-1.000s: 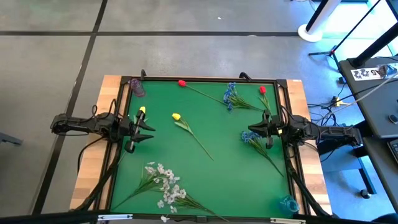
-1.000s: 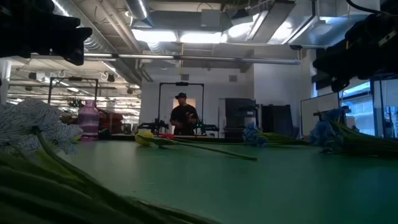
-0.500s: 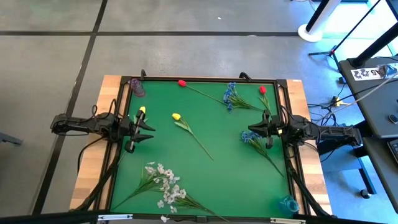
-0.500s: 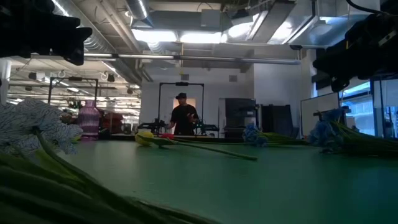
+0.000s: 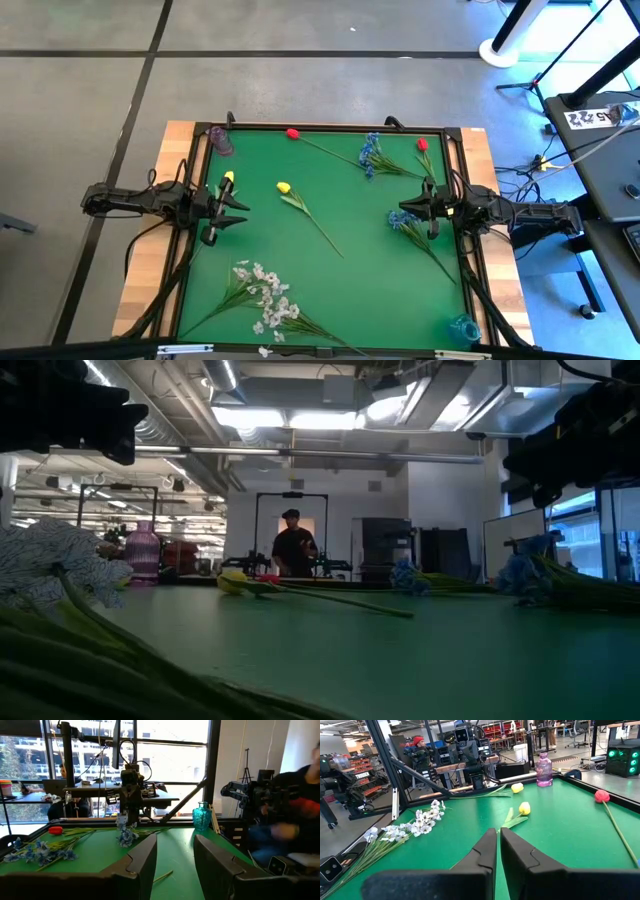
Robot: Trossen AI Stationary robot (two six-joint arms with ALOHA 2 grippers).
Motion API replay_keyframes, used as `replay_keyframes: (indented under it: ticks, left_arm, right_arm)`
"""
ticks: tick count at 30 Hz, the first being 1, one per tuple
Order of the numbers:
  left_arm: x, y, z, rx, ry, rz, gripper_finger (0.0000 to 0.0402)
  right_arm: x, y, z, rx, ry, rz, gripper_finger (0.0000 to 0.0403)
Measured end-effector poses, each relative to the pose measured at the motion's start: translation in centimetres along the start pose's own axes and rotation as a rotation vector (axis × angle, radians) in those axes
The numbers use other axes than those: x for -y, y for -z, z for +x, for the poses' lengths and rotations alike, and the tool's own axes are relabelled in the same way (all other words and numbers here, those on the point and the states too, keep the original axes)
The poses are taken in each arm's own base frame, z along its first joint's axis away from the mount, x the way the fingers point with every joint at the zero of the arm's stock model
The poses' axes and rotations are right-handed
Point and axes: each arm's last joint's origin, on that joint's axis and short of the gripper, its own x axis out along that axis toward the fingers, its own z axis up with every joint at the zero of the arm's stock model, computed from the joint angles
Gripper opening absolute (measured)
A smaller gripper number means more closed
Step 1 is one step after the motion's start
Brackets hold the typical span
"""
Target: Sort flowers into vase by color
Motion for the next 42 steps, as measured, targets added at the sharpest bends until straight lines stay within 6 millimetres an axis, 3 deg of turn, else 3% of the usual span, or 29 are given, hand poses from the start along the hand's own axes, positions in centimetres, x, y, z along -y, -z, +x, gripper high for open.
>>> replay_keyframes:
  ticks: [6,11,13,18,23,30,36,42]
  left_arm:
    - [0.0,0.0,0.0,0.0,0.0,0.0,0.0125]
    - [0.0,0.0,0.0,0.0,0.0,0.0,0.0125]
    - [0.0,0.0,0.0,0.0,0.0,0.0,0.0125]
    - [0.0,0.0,0.0,0.0,0.0,0.0,0.0125]
    - [0.0,0.0,0.0,0.001,0.0,0.0,0.0125]
    - [0.0,0.0,0.0,0.0,0.0,0.0,0.0125]
    - [0.0,0.0,0.0,0.001,0.0,0.0,0.0125]
    - [0.0,0.0,0.0,0.0,0.0,0.0,0.0125]
  right_arm:
    - [0.0,0.0,0.0,0.001,0.0,0.008,0.0026]
    - [0.0,-0.9,-0.1,0.093,0.026,0.14,0.0026]
    - [-0.3,-1.4,-0.1,0.133,-0.039,0.211,0.0026]
    - [-1.0,-3.0,-0.4,0.265,-0.203,0.197,0.0026]
    - [-2.0,-2.2,0.5,0.173,-0.248,0.142,0.0032]
    - [-4.5,-1.2,2.3,0.067,-0.159,-0.044,0.0114]
    - [-7.9,-3.2,4.9,-0.08,-0.083,-0.059,0.0195]
    - [-10.7,-6.8,7.0,-0.455,0.097,0.032,0.0235]
